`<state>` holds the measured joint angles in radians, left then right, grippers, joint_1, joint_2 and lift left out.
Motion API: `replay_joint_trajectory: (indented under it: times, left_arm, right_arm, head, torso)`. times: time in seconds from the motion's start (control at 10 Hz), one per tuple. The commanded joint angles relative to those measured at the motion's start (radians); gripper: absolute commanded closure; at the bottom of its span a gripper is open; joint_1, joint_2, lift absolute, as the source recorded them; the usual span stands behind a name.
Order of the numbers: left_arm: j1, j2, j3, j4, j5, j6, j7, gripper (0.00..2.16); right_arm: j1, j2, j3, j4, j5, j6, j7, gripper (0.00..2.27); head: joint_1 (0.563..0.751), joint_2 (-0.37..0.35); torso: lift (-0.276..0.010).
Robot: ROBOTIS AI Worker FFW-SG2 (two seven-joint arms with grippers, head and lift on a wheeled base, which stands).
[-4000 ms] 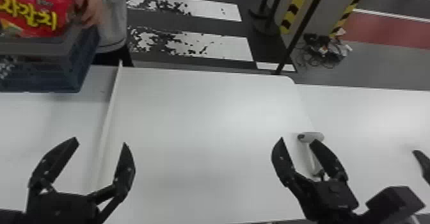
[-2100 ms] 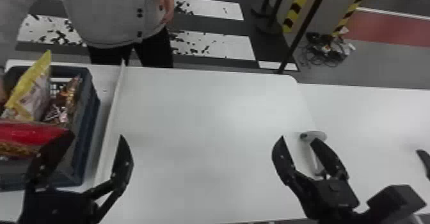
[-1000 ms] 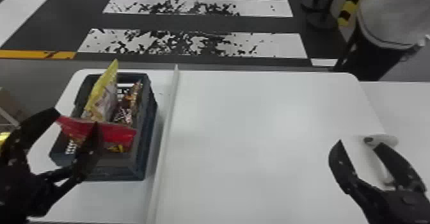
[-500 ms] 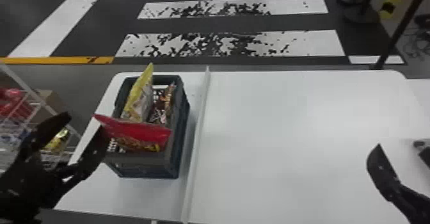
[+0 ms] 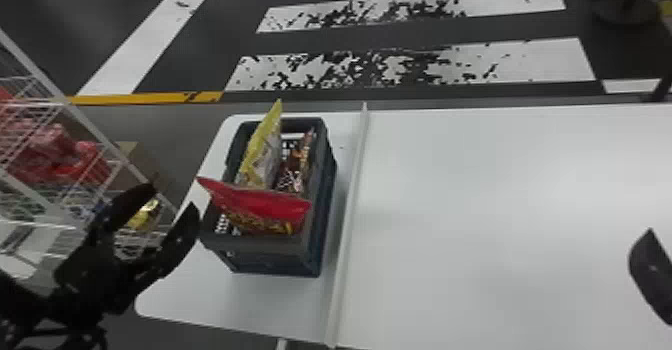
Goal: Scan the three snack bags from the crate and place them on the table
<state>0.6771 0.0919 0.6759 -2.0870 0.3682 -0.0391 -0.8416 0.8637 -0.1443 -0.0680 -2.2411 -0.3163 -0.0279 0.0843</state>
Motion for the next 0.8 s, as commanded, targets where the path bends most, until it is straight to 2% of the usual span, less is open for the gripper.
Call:
replay_joint_trajectory:
  times: [0.0, 0.1, 0.2, 0.3, 0.5, 0.7]
  left_arm:
    - [-0.031, 0.009, 0.044, 0.005, -0.005, 0.103, -0.056, 0.21]
    - [-0.077, 0.016, 0.073, 0.038, -0.006, 0.186, -0.117, 0.2]
    - [-0.126, 0.031, 0.096, 0.079, -0.009, 0.241, -0.159, 0.2]
    - [-0.151, 0.058, 0.091, 0.107, -0.021, 0.247, -0.163, 0.21]
    - [-0.185, 0.091, 0.07, 0.122, -0.045, 0.247, -0.177, 0.21]
    - [-0.241, 0.121, 0.042, 0.154, -0.045, 0.33, -0.229, 0.21]
  right_arm:
    - [-0.012, 0.0, 0.013, 0.003, 0.011, 0.024, 0.0, 0.09]
    - [-0.015, 0.0, 0.019, 0.002, 0.022, 0.036, 0.0, 0.09]
    - [-0.011, 0.002, 0.022, -0.002, 0.031, 0.039, 0.0, 0.09]
    - [-0.009, 0.005, 0.025, -0.002, 0.039, 0.049, 0.0, 0.09]
    - [-0.009, 0.015, 0.039, 0.002, 0.068, 0.064, 0.0, 0.09]
    - [-0.012, 0.026, 0.054, 0.003, 0.103, 0.092, -0.001, 0.09]
  head:
    - [0.695, 0.263]
    - [0.695, 0.275]
    - [0.695, 0.284]
    - [0.695, 0.305]
    - [0.695, 0.335]
    - [0.695, 0.329]
  torso:
    - [-0.062]
    - [-0.062]
    - [-0.062]
    - [-0.062]
    - [-0.062]
    - [-0.062]
